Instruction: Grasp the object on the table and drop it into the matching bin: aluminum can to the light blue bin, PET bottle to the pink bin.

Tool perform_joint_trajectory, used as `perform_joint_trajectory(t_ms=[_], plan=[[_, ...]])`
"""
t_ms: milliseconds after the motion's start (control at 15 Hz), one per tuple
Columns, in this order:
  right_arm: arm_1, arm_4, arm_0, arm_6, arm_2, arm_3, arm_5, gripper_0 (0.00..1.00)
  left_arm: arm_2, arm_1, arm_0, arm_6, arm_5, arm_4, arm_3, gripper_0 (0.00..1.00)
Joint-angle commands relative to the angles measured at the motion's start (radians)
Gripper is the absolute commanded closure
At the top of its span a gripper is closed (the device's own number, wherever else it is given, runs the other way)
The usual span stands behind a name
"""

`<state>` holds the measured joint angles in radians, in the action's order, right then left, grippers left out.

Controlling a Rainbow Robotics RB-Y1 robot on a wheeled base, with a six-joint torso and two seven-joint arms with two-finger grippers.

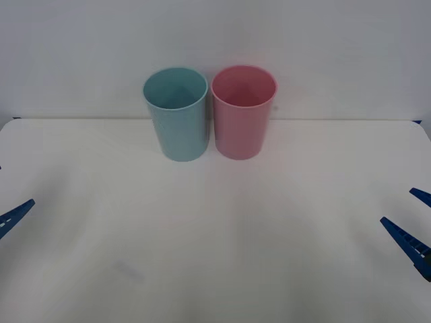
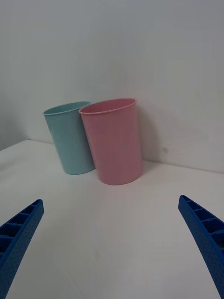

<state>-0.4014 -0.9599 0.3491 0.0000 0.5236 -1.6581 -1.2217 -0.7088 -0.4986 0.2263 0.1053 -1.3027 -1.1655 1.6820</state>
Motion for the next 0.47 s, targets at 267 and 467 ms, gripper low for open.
perform_joint_trajectory(t_ms=[267,467], plan=[[0.000,0.000,0.000,0.000,0.000,0.000,0.000,0.00,0.020,0.000,0.007,-0.004,0.016,0.024,-0.002,0.00],[0.000,0.000,0.000,0.000,0.000,0.000,0.000,0.00,0.020,0.000,0.007,-0.004,0.016,0.024,-0.002,0.00]])
